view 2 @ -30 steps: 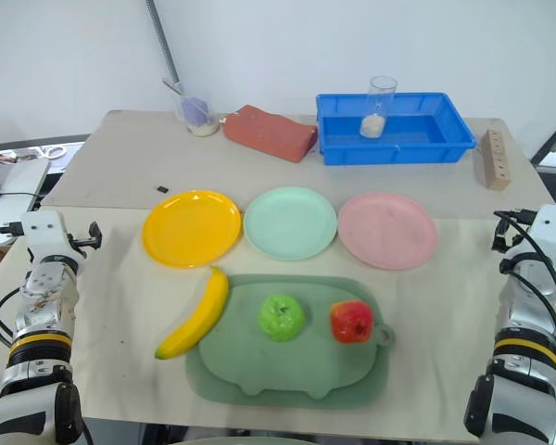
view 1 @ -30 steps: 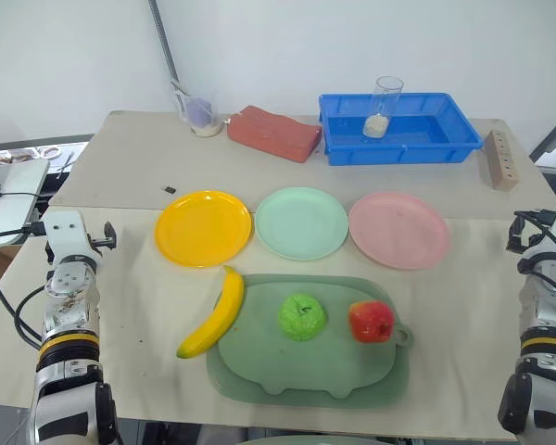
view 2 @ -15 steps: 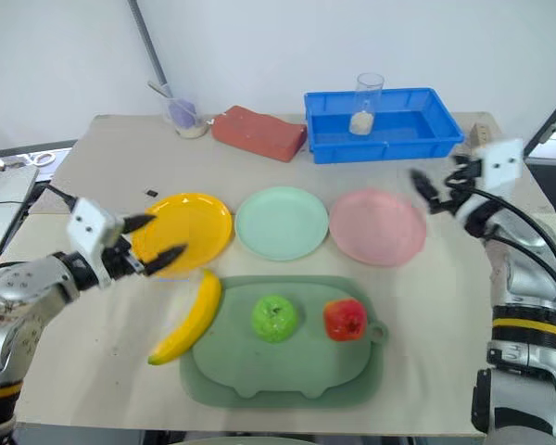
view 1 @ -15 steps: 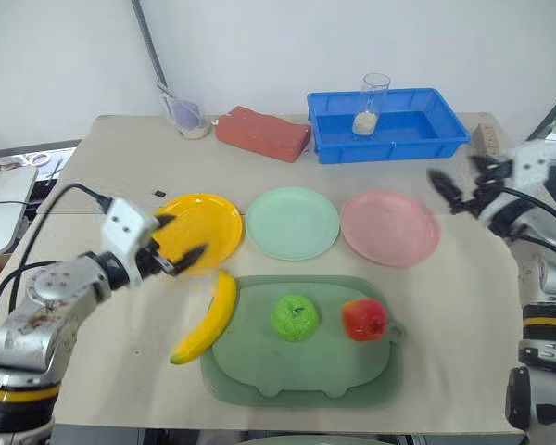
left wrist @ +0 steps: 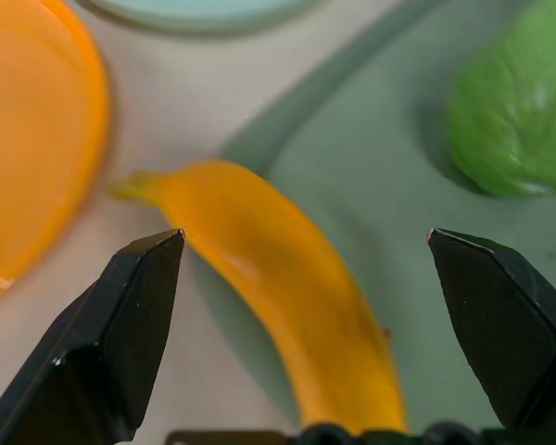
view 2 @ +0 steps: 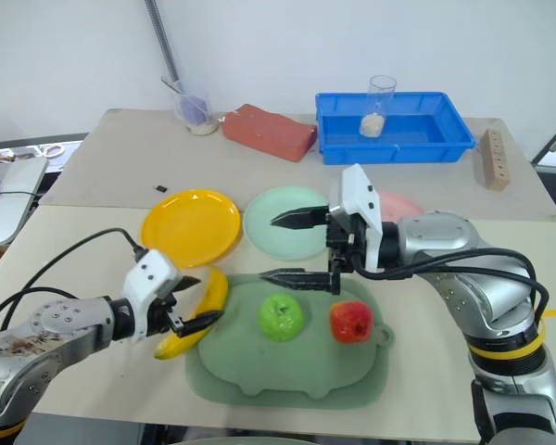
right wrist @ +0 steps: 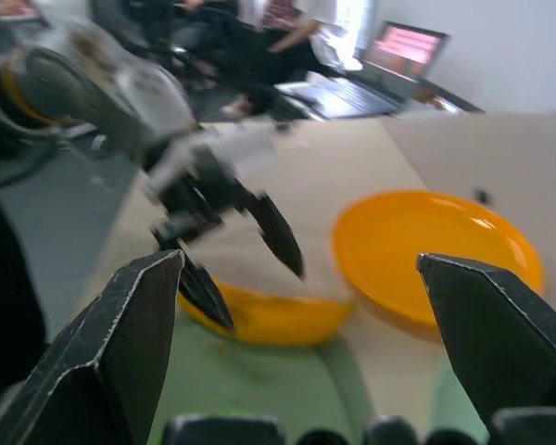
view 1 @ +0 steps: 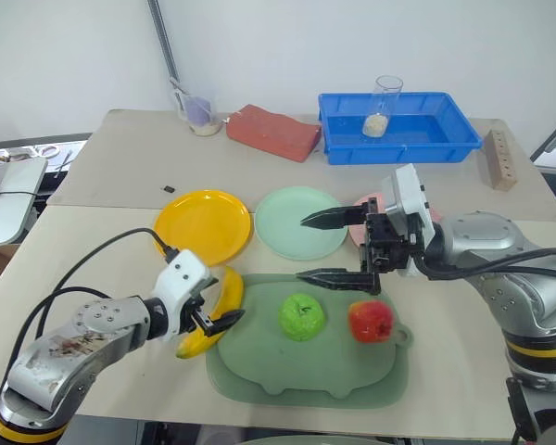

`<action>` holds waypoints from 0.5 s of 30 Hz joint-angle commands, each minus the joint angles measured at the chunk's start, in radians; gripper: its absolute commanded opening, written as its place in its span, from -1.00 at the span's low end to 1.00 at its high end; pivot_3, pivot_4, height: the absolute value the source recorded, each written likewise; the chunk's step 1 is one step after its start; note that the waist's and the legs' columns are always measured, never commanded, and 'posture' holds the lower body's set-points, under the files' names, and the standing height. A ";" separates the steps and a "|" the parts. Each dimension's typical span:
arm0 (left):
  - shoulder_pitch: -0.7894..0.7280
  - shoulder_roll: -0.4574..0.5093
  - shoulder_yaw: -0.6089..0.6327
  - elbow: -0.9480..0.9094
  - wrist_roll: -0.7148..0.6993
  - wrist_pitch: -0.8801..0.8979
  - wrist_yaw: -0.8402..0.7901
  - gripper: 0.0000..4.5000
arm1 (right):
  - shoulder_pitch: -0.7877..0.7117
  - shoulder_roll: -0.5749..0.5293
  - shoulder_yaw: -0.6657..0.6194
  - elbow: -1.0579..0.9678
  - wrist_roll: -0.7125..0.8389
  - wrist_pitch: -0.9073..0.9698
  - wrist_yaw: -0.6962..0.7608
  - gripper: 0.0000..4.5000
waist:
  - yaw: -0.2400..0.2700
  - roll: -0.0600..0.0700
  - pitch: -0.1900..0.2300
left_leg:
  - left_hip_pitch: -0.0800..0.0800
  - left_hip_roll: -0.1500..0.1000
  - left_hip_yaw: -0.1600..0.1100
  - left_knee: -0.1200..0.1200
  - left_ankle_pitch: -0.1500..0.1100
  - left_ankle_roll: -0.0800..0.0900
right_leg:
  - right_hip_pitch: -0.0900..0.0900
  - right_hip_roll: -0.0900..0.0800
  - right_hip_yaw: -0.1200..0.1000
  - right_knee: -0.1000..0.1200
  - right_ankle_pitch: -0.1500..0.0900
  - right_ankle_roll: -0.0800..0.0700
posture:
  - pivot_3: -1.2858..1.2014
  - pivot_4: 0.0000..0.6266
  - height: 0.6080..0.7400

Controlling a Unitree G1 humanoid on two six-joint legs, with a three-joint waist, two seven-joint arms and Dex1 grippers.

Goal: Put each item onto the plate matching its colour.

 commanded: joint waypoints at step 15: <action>-0.006 0.006 -0.058 0.028 0.160 -0.066 0.042 -0.49 | -0.036 0.019 0.014 -0.027 -0.019 0.008 -0.021 1.00 | 0.003 -0.002 0.000 | 0.000 0.000 0.000 -0.002 0.000 0.000 | -0.002 -0.001 0.000 0.000 0.000 -0.002 | 0.03 -0.52 1.00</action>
